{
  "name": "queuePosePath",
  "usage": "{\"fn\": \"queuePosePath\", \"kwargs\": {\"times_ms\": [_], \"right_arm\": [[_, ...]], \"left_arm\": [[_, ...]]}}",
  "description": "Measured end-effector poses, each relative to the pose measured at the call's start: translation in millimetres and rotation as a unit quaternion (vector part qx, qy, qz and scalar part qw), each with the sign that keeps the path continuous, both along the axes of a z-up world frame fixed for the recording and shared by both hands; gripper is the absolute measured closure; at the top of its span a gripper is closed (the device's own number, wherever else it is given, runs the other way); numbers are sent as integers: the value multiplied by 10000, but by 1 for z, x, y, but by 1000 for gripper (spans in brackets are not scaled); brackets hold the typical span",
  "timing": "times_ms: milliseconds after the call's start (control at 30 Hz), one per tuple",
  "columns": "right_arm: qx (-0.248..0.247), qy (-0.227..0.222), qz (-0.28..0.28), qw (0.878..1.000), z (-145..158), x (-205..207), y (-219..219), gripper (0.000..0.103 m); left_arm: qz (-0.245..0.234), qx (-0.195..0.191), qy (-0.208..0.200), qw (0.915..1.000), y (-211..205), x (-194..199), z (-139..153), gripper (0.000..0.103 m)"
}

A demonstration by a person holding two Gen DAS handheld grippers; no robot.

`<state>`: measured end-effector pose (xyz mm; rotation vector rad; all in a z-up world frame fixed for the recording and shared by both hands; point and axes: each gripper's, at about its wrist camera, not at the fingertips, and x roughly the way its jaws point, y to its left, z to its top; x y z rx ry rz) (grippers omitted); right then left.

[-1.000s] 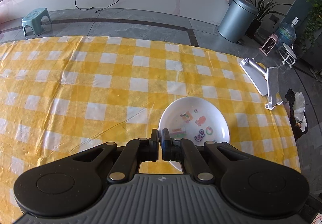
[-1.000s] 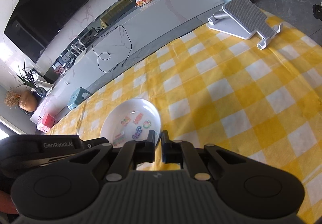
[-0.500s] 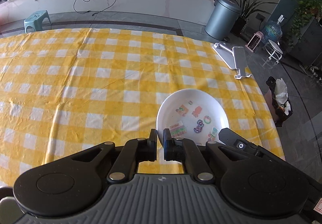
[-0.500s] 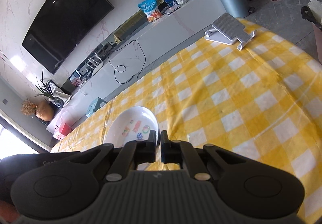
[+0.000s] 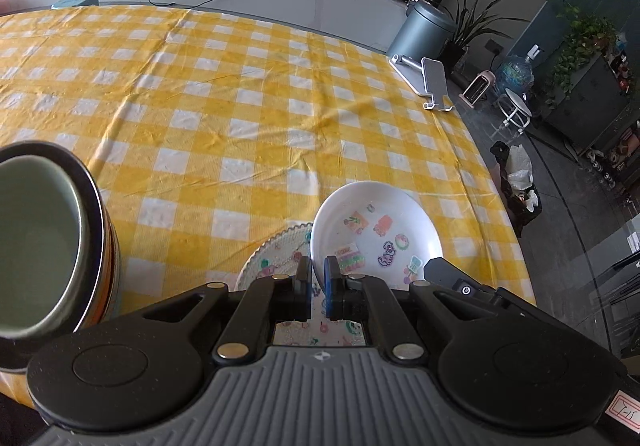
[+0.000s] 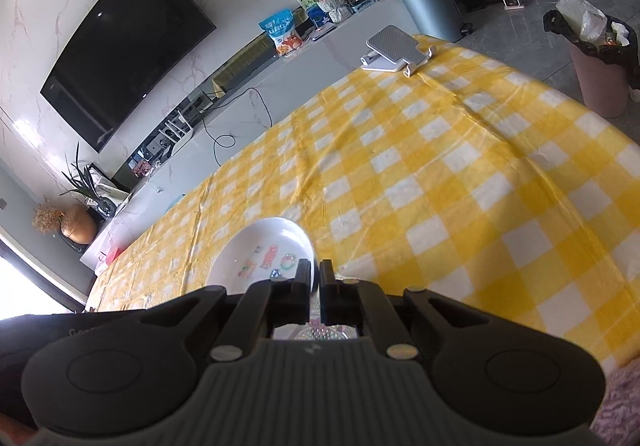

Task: Organize plates and bowls
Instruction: 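Carry the white bowl with the left gripper onto the plates and release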

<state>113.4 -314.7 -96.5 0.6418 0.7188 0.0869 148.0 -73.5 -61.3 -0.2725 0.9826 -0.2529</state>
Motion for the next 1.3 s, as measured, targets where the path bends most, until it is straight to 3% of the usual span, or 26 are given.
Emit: {"fn": "queuePosePath", "kwargs": {"times_ms": [267,600,1033,1233,1300], "right_arm": [[76,378,43,9992,-20,-10,2,102],[-168,634,143,9977,-28,-5,13,102],[-277,772,132,9965,-32,-2,16,100],[-275,706,90,9971,-31,-3,16,94],[-247,620,60,9978,-29,-4,14,86]], "left_arm": [[177,-249,343,9989,11,-12,-29,97],[299,-317,650,9969,17,-12,-39,97],[234,-212,636,9975,12,-11,-42,96],[125,-156,598,9980,8,-12,-41,95],[103,-102,543,9984,7,-13,-41,91]]}}
